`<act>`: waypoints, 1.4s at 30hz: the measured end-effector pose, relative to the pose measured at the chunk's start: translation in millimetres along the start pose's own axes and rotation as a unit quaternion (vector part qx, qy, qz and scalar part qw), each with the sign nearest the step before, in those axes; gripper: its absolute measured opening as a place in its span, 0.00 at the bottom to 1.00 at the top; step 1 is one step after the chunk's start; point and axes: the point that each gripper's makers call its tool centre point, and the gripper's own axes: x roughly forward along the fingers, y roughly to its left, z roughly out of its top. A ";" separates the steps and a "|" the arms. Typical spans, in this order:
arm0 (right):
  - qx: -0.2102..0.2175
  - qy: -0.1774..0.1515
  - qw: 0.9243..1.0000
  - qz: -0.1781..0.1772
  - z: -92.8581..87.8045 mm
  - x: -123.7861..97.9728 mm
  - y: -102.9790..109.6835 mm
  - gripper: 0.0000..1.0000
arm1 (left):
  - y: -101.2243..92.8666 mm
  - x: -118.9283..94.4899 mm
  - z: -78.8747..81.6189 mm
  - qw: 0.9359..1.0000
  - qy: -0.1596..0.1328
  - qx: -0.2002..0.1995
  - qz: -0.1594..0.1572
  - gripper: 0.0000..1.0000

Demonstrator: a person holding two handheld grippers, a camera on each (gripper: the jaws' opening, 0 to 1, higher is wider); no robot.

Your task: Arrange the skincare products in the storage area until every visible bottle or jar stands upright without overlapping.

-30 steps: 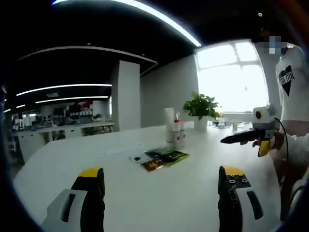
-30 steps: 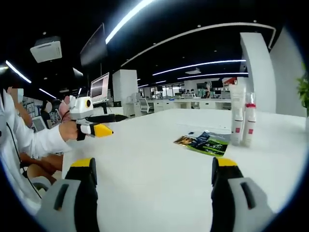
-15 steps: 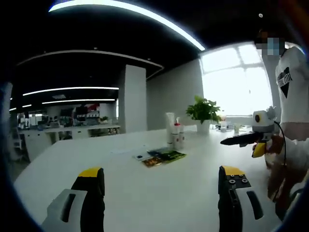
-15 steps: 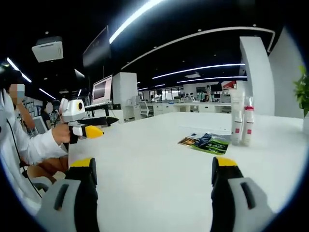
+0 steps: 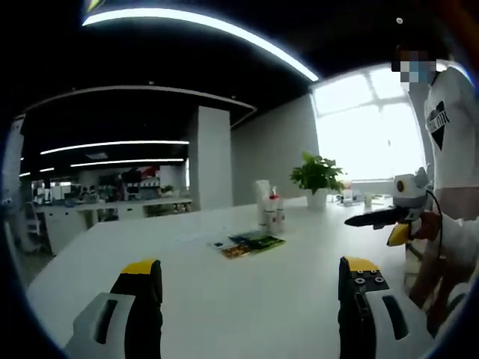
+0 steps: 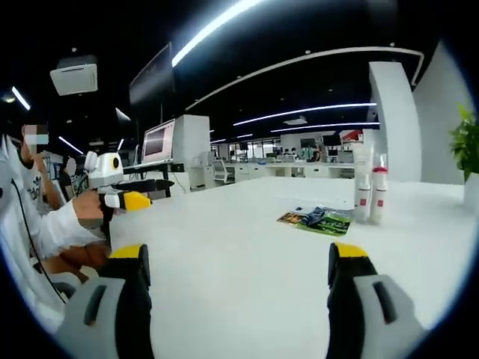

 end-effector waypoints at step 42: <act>0.002 -0.029 0.997 -0.074 0.1 -49.3 3.7 1.00 | -6.5 -55.0 -0.5 0.998 -0.016 0.006 0.063 1.00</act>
